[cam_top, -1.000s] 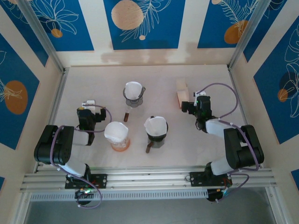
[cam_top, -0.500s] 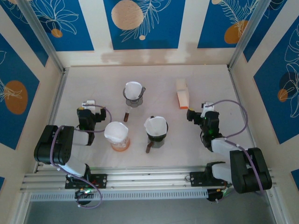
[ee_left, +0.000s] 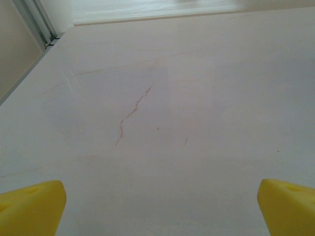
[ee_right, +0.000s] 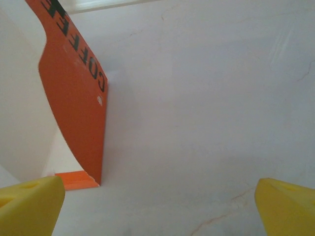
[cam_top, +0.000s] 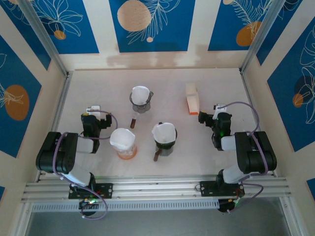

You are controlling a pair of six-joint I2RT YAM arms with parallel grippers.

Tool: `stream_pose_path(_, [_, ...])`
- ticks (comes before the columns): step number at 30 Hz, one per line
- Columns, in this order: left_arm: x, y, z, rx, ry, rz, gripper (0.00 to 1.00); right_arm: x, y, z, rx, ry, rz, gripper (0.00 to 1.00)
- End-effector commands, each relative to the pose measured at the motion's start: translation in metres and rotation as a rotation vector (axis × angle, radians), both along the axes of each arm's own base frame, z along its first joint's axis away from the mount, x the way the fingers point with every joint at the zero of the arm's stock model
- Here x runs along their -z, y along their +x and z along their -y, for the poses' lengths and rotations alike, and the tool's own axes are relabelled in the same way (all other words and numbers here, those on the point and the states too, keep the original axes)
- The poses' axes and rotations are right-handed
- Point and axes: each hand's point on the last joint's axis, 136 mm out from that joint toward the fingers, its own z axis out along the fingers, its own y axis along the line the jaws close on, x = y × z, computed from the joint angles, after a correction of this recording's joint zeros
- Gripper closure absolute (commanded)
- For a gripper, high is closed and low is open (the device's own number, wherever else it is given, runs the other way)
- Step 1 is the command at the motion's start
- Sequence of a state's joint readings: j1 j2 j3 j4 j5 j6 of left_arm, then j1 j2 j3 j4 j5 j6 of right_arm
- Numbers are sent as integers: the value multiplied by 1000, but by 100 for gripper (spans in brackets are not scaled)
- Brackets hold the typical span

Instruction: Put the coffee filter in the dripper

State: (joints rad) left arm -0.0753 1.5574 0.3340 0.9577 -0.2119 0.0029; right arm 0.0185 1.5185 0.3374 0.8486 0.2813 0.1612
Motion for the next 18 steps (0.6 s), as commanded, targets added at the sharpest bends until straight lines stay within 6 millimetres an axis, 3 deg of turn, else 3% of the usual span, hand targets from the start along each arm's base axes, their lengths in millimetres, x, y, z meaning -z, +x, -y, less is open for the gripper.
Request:
stream_pose_path(1, [-9, 6, 1, -3, 6, 35, 0, -20, 16, -2, 1, -20, 47, 1])
stream_pose_path(18, [-9, 6, 1, -3, 6, 34, 0, -21, 16, -2, -2, -18, 56, 1])
